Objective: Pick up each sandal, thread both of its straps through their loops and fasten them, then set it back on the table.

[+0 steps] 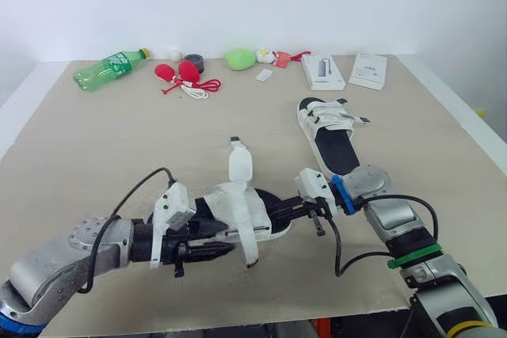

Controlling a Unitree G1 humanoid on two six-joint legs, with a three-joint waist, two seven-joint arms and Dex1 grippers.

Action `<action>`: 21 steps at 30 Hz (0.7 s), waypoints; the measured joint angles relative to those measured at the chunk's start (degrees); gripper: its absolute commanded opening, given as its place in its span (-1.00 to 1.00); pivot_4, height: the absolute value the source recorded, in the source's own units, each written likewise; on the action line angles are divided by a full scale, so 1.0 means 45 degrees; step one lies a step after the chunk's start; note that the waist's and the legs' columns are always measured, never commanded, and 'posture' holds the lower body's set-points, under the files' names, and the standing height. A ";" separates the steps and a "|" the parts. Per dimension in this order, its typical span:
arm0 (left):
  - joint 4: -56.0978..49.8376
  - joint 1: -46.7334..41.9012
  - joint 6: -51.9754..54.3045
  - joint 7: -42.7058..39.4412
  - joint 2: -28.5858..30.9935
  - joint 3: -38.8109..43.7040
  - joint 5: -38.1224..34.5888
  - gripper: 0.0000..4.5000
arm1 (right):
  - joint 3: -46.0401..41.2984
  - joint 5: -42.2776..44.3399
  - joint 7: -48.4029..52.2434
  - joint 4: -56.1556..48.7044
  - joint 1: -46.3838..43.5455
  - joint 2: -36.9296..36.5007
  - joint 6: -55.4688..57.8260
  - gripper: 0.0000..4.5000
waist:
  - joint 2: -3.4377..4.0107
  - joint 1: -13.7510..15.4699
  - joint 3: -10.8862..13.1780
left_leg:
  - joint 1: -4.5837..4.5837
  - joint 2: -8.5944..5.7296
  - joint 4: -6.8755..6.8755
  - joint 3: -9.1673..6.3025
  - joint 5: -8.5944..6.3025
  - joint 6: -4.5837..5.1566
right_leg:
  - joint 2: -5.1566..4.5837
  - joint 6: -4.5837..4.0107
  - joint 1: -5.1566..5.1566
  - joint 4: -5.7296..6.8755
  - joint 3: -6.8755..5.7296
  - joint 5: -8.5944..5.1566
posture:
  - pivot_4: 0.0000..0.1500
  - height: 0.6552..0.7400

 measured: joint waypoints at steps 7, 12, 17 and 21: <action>-0.0423 0.0155 0.2357 -0.1362 0.1858 0.2141 -0.4102 -0.03 | 0.0013 0.0001 0.0031 -0.0104 0.0027 -0.0001 0.0016 -1.00 | -0.0012 -0.0003 0.0009 | -0.0022 0.0005 -0.0006 0.0006 -0.0013 -0.0007 | -0.0004 -0.0004 -0.0021 0.0001 -0.0004 -0.0017 | 1.00 1.00; -0.1382 0.1125 0.3109 -0.1900 0.2551 0.1879 -0.4582 -0.03 | 0.0028 0.0002 0.0049 -0.0125 0.0036 0.0004 0.0028 -1.00 | -0.0007 -0.0002 0.0009 | -0.0013 0.0005 -0.0007 0.0012 -0.0028 -0.0004 | -0.0005 -0.0006 -0.0022 0.0000 -0.0002 -0.0034 | 1.00 1.00; -0.0950 0.1081 0.1985 -0.0993 0.0451 0.0108 -0.1570 -0.03 | 0.0014 -0.0011 0.0019 -0.0132 0.0053 -0.0007 0.0099 -1.00 | -0.0018 -0.0001 0.0003 | 0.0014 0.0003 0.0002 0.0015 -0.0035 -0.0015 | -0.0007 -0.0008 -0.0024 -0.0012 0.0001 -0.0035 | 1.00 1.00; -0.0250 0.0393 0.1434 -0.0411 -0.0794 -0.0499 -0.0132 -0.03 | 0.0015 -0.0017 0.0000 -0.0188 0.0061 -0.0015 0.0130 -1.00 | -0.0020 0.0000 0.0001 | 0.0009 0.0003 0.0003 0.0016 -0.0034 -0.0014 | -0.0005 -0.0007 0.0002 -0.0009 0.0002 -0.0033 | 1.00 1.00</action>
